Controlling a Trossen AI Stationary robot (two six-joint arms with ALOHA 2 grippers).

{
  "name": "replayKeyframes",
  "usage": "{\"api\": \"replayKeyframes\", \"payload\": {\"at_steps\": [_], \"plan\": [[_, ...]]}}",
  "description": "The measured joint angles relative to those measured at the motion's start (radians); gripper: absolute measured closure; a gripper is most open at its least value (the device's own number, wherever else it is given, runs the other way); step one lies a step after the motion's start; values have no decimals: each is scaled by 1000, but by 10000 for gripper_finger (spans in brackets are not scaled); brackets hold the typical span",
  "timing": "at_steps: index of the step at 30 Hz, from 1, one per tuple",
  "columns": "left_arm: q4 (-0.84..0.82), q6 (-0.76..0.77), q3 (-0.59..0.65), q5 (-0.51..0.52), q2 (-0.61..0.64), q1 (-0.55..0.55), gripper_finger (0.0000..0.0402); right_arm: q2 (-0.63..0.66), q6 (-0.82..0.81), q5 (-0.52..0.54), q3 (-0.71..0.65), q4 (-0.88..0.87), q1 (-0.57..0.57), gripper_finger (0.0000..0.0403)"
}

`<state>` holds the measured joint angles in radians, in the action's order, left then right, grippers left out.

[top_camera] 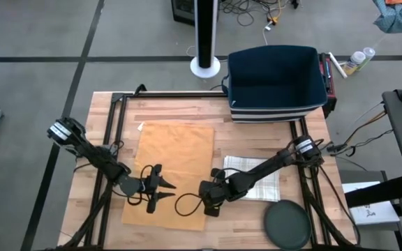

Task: Fold kitchen towel into neat rectangle
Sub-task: Fold the orange towel

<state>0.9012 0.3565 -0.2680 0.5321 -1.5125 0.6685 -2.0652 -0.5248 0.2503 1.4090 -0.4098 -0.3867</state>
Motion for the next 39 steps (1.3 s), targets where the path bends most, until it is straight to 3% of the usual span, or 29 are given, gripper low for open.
{"api": "replayKeyframes", "payload": {"at_steps": [8, 21, 26, 34, 39], "plan": [[2, -79, -109, -103, -82, -6, 287, -28, 25, 4, -8, -1, 12, 403], [-117, -140, -377, -155, -333, -22, 287, -3, -52, -4, 25, -16, -41, 403], [-117, -139, -429, -248, -373, -35, 287, -39, -58, -8, 24, -23, -47, 403], [-117, -127, -480, -283, -435, -50, 287, -19, -76, -28, 24, -33, -52, 403], [-117, -110, -508, -315, -479, -65, 287, -15, -116, -93, 43, -21, -71, 403]]}}
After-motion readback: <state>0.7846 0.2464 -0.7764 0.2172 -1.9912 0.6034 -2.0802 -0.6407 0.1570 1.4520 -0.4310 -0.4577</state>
